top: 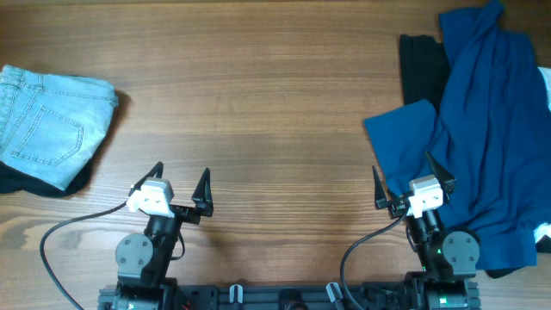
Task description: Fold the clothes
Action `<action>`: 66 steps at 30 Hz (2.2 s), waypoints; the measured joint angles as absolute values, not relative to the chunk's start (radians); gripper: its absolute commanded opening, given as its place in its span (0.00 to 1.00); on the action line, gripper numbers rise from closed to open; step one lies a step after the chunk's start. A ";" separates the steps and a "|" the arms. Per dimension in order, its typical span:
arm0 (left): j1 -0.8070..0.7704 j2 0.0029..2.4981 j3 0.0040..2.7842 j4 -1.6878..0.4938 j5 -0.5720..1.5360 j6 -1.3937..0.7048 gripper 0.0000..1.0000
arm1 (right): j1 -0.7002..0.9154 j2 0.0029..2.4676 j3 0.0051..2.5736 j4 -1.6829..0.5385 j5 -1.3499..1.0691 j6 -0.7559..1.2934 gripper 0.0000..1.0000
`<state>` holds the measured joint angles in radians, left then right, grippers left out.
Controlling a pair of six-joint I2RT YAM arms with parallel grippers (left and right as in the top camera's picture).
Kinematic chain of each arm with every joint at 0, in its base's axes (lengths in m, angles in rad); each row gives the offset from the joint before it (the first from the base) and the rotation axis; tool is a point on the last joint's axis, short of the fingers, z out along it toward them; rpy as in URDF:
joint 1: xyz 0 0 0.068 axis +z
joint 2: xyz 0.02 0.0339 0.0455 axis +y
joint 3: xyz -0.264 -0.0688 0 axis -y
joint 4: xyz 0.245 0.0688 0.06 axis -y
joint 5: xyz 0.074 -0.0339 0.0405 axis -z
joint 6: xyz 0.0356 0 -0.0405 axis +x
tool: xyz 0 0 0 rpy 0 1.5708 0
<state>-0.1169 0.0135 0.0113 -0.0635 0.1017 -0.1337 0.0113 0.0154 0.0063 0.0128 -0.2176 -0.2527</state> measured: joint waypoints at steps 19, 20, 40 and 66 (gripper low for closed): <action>-0.117 0.014 0.011 -0.064 0.102 -0.134 1.00 | 0.011 0.015 0.006 0.013 -0.218 -0.253 1.00; -0.117 0.014 0.011 -0.064 0.102 -0.134 1.00 | 0.011 0.015 0.006 0.013 -0.218 -0.253 1.00; -0.117 0.014 0.011 -0.064 0.102 -0.134 1.00 | 0.011 0.015 0.006 0.013 -0.218 -0.253 1.00; -0.117 0.016 0.011 -0.065 0.089 -0.134 1.00 | 0.011 0.042 0.006 0.012 -0.226 -0.152 1.00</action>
<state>-0.1169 0.0158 0.0113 -0.0647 0.0891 -0.1337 0.0113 0.0422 0.0063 0.0124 -0.2264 -0.1520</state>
